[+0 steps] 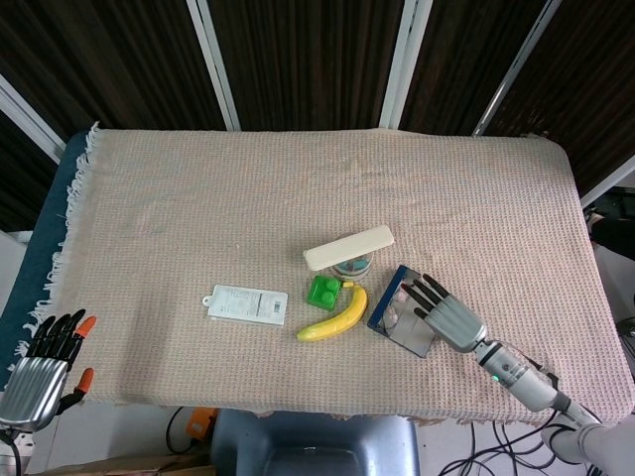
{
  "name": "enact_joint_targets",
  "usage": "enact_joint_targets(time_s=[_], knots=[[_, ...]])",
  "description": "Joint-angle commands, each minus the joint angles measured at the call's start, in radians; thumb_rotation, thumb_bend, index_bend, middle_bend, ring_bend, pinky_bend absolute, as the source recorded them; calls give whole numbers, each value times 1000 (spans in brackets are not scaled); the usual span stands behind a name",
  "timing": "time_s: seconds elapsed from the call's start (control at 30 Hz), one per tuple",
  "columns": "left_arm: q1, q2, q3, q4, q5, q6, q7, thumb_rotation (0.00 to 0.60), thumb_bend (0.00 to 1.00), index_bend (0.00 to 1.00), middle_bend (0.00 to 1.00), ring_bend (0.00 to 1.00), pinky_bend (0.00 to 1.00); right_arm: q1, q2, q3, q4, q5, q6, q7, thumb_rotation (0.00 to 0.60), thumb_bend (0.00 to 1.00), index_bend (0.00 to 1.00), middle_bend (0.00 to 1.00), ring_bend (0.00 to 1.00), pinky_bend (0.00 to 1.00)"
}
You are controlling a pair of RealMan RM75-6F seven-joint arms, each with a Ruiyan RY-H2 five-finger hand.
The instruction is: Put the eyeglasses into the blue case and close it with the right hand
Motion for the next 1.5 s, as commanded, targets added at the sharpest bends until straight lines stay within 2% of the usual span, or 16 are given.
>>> enact_joint_targets(time_s=[0.03, 0.13, 0.3, 0.53, 0.8, 1.5], knots=[[1, 0, 0, 0, 0, 1, 1, 600, 424, 0, 0, 0, 21, -1, -10, 4, 7, 4, -1, 0, 600, 252, 553, 36, 0, 0], [1, -1, 0, 0, 0, 2, 2, 600, 424, 0, 0, 0, 20, -2, -21, 6, 16, 5, 0, 2, 600, 279, 566, 42, 0, 0], [1, 0, -1, 0, -1, 1, 1, 600, 424, 0, 0, 0, 20, -4, -33, 15, 26, 12, 3, 6, 600, 439, 594, 54, 0, 0], [1, 1, -1, 0, 0, 3, -2, 600, 425, 0, 0, 0, 20, 3, -35, 25, 19, 18, -3, 0, 600, 571, 621, 64, 0, 0], [4, 3, 1, 1, 4, 9, -9, 600, 424, 0, 0, 0, 21, 9, -29, 32, -2, 18, 4, -16, 600, 628, 637, 67, 0, 0], [9, 7, -2, 3, 4, 21, -21, 600, 424, 0, 0, 0, 21, 36, -28, 64, -58, 35, -13, -58, 600, 650, 641, 74, 0, 0]])
